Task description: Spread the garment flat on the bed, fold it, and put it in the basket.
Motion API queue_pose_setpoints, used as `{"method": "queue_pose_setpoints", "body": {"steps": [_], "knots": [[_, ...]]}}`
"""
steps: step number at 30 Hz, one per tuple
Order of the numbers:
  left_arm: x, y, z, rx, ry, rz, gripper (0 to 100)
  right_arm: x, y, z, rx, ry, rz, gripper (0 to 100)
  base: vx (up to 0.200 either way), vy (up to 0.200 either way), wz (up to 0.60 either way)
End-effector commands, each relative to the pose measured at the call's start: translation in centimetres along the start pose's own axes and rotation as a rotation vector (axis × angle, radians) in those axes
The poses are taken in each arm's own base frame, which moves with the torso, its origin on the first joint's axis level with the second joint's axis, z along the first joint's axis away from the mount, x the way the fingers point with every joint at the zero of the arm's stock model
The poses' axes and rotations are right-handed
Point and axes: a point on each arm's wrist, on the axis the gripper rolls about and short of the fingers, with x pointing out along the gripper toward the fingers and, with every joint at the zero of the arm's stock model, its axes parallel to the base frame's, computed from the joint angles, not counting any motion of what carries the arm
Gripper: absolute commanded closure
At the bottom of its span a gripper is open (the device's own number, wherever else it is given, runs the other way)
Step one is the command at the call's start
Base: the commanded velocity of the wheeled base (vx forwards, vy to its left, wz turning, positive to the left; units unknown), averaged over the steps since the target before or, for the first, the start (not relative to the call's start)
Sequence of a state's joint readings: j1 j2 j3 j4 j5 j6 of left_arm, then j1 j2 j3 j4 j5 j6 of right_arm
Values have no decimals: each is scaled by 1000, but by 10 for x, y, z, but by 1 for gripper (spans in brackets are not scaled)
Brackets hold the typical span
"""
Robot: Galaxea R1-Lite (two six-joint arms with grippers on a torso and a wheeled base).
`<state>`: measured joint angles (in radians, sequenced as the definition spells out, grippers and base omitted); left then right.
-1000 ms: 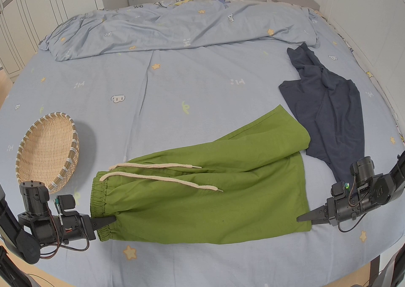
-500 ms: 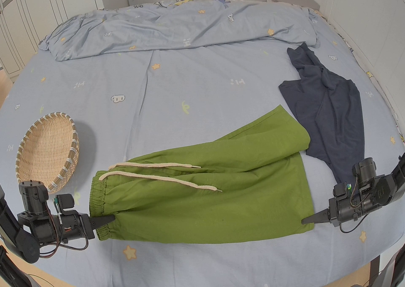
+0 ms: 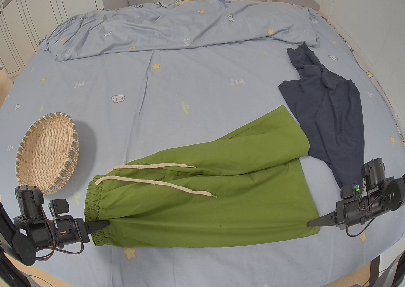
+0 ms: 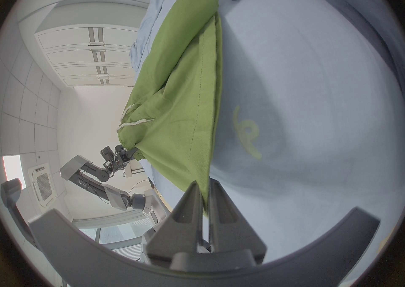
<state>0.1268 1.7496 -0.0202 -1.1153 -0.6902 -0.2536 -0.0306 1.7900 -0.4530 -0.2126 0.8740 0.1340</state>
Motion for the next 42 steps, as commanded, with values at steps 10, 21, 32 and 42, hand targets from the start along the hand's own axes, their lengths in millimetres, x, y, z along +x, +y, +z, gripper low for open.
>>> {"method": "queue_pose_setpoints", "body": {"steps": [10, 21, 32, 42], "knots": [[-10, 1, -7, -30, 31, 1, 100, -5, -3, -41, 70, 49, -107, 100, 0, 0, 0], [-31, 20, -21, 11, 75, 5, 100, 3, -4, -64, 61, 106, -130, 100, 0, 0, 0], [-35, 19, -29, 36, 121, -8, 100, 13, -5, -64, 25, 131, -120, 100, 0, 0, 0], [-35, 19, -29, 38, 122, -10, 100, 13, -5, -64, 17, 124, -118, 100, 0, 0, 0]]}}
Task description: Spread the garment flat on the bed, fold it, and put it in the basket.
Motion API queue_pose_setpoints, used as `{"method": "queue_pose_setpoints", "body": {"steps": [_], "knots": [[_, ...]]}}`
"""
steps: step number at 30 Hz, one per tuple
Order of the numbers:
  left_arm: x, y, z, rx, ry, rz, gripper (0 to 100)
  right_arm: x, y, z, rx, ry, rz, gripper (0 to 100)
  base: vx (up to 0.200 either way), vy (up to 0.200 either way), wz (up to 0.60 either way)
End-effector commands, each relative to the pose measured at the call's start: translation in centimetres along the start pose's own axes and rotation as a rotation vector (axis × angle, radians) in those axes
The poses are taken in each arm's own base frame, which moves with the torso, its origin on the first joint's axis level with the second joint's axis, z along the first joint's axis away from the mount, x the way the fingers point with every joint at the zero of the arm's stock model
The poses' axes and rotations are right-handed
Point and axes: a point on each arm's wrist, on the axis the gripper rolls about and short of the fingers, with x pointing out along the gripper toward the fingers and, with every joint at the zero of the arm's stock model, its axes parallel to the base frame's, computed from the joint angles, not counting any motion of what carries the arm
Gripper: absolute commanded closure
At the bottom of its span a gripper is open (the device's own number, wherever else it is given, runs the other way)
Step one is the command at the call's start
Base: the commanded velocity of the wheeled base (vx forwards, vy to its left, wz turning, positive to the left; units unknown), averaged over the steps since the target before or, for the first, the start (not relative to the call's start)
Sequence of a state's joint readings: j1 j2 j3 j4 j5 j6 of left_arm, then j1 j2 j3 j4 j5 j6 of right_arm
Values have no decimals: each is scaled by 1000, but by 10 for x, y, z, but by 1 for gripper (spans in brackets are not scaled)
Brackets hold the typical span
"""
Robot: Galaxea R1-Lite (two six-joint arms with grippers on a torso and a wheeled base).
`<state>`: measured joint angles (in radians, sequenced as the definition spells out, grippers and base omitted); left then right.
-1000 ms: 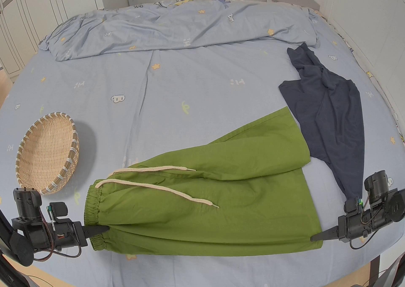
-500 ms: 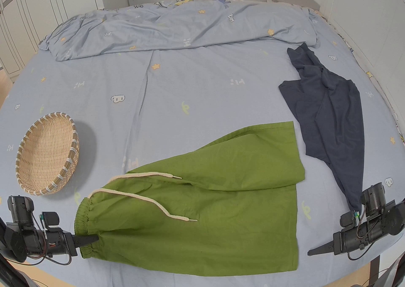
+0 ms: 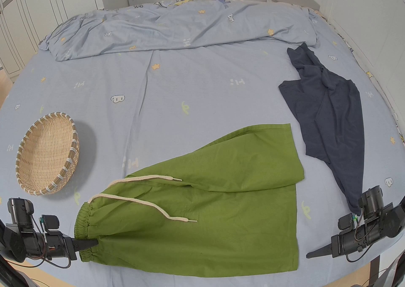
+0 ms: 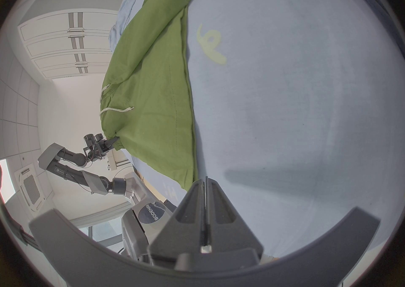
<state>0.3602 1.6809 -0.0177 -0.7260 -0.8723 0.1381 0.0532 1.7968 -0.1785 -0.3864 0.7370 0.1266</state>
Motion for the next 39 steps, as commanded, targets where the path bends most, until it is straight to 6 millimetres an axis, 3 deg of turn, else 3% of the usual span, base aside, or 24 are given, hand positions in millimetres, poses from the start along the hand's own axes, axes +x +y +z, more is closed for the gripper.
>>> {"method": "queue_pose_setpoints", "body": {"steps": [1, 2, 3, 18, 23, 27, 29, 33, 34, 37, 39], "knots": [[0, -1, -4, -11, 11, -4, 100, 1, 0, -1, -1, 10, 3, 100, 0, 0, 0], [-1, -2, -4, -10, 10, -4, 100, 1, 0, -2, -7, 11, 3, 100, 0, 0, 0], [-1, -2, -4, -10, 10, -4, 0, 1, 0, -3, -7, 12, 5, 0, 0, 0, 0], [-13, 5, -1, 37, -63, 65, 0, 0, 0, -9, -56, -50, 22, 0, 0, 0, 0], [-37, 3, 21, 99, -218, 142, 0, -5, 4, -3, -114, -122, 28, 0, 0, 0, 0], [-49, -18, 41, 53, -300, 104, 0, -12, 11, 5, -170, -190, 30, 0, 0, 0, 0], [-51, -34, 57, 31, -315, 40, 0, -15, 15, 11, -192, -218, 31, 0, 0, 0, 0], [-54, -47, 73, 3, -315, -7, 0, -16, 17, 19, -209, -240, 32, 0, 0, 0, 0], [-55, -54, 88, -8, -308, -39, 0, -18, 19, 28, -232, -267, 35, 0, 0, 0, 0], [-54, -61, 101, -3, -301, -75, 0, -20, 22, 38, -256, -298, 37, 0, 0, 0, 0], [-44, -69, 122, -48, -275, -144, 0, -25, 29, 60, -296, -361, 29, 0, 0, 0, 0]]}}
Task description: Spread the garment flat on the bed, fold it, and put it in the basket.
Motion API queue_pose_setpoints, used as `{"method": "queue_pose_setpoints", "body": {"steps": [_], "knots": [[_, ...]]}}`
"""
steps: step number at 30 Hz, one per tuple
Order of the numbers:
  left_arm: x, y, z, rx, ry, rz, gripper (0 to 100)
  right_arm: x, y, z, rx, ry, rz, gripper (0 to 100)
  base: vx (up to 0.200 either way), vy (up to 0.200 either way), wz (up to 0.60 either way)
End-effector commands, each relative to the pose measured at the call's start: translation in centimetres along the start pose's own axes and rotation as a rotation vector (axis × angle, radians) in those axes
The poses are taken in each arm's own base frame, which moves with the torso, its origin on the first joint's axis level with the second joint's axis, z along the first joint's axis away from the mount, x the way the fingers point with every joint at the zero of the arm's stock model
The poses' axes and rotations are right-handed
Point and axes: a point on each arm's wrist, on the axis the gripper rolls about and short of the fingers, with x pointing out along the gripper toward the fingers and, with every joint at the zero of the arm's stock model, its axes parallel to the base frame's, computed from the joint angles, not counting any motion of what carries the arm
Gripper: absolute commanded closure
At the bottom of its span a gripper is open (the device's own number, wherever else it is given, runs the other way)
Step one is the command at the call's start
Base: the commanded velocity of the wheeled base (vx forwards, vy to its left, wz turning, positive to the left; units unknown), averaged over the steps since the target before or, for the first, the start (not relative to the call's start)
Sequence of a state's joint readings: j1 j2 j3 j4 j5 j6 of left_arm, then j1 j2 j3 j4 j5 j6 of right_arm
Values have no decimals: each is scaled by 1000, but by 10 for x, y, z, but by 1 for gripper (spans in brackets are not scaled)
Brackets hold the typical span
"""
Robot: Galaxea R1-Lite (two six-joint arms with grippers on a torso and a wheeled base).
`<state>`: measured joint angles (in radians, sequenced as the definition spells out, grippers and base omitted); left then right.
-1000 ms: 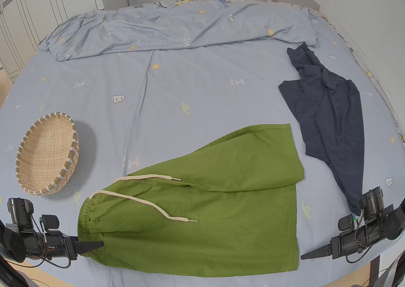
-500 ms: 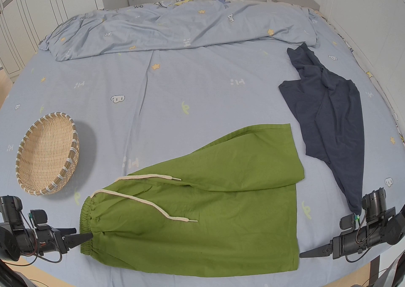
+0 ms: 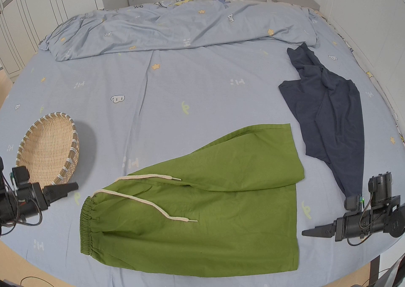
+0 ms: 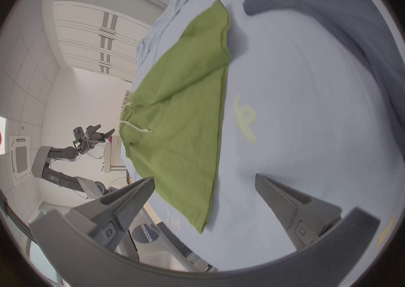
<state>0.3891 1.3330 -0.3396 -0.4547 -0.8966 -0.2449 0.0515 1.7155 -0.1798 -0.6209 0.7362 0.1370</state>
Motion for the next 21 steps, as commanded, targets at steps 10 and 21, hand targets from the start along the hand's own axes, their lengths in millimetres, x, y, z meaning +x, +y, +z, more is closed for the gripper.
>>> {"method": "queue_pose_setpoints", "body": {"steps": [10, 21], "knots": [[110, -37, 67, -115, 32, 66, 0, 7, 39, 106, -210, -229, -157, 0, 0, 0, 0], [164, -57, 34, -142, 194, 0, 0, 2, 43, 96, -203, -208, -158, 0, 0, 0, 0]]}}
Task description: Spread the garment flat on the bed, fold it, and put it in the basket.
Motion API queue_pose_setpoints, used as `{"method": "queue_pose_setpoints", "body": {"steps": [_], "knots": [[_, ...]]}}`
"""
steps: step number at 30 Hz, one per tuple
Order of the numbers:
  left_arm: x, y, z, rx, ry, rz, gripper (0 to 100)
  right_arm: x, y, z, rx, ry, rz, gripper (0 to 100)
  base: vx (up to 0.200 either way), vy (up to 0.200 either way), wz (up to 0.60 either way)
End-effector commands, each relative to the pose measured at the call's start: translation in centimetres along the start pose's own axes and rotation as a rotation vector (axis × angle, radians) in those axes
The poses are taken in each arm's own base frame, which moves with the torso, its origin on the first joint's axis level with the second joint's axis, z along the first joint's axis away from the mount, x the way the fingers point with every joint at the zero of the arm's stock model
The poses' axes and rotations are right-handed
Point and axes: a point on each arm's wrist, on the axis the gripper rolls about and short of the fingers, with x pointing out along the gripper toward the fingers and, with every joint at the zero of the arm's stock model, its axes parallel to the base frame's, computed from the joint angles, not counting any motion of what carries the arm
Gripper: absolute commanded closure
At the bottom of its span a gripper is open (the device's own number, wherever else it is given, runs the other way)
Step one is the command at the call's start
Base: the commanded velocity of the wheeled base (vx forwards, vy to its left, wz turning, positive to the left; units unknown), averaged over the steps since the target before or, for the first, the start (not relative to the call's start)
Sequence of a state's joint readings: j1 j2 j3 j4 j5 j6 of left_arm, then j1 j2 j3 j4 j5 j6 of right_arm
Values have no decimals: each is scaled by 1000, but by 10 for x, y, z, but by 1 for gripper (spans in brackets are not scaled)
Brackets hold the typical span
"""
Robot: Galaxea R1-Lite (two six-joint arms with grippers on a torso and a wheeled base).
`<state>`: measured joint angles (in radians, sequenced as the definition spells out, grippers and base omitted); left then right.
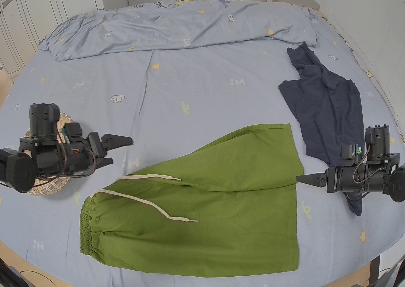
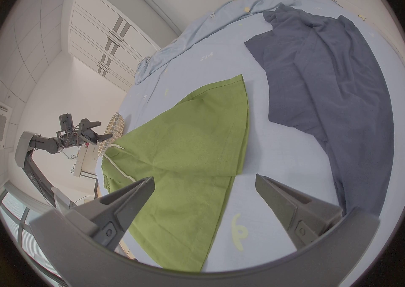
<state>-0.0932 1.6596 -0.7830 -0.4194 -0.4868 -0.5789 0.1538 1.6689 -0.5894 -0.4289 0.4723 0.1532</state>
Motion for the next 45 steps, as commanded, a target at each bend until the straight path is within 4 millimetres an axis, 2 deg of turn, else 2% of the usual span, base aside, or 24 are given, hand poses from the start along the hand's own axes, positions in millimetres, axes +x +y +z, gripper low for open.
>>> {"method": "queue_pose_setpoints", "body": {"steps": [1, 5, 12, 13, 22, 24, 29, 31, 33, 34, 38, 45], "knots": [[38, -6, -26, -49, 130, -19, 0, -4, 4, 1, -6, -6, 2, 0, 0, 0, 0], [44, -1, -33, -59, 162, -5, 0, -3, 5, 0, -8, -3, 5, 0, 0, 0, 0], [37, -6, -39, -65, 175, -14, 0, -3, 4, 0, -6, -3, 5, 0, 0, 0, 0], [25, -19, -44, -40, 173, -48, 0, -3, 4, 0, -4, -2, 3, 0, 0, 0, 0], [4, -47, -53, -11, 159, -120, 0, -2, 5, -2, -6, 5, 7, 0, 0, 0, 0], [-2, -55, -63, -13, 186, -144, 0, -2, 5, -2, -5, 8, 8, 0, 0, 0, 0], [-2, -55, -80, -18, 243, -141, 0, -1, 5, -3, -5, 10, 9, 0, 0, 0, 0], [-2, -54, -96, -15, 299, -130, 0, -2, 5, -3, -6, 9, 9, 0, 0, 0, 0], [-2, -54, -102, -14, 317, -126, 0, -2, 5, -3, -5, 10, 7, 0, 0, 0, 0], [-3, -52, -116, -8, 369, -120, 0, -2, 5, -3, -4, 11, 8, 0, 0, 0, 0], [-6, -53, -136, -9, 433, -123, 0, 0, 5, -5, -3, 18, 8, 0, 0, 0, 0], [2, -47, -150, -20, 452, -128, 0, 0, 6, -5, -5, 21, 12, 0, 0, 0, 0]]}}
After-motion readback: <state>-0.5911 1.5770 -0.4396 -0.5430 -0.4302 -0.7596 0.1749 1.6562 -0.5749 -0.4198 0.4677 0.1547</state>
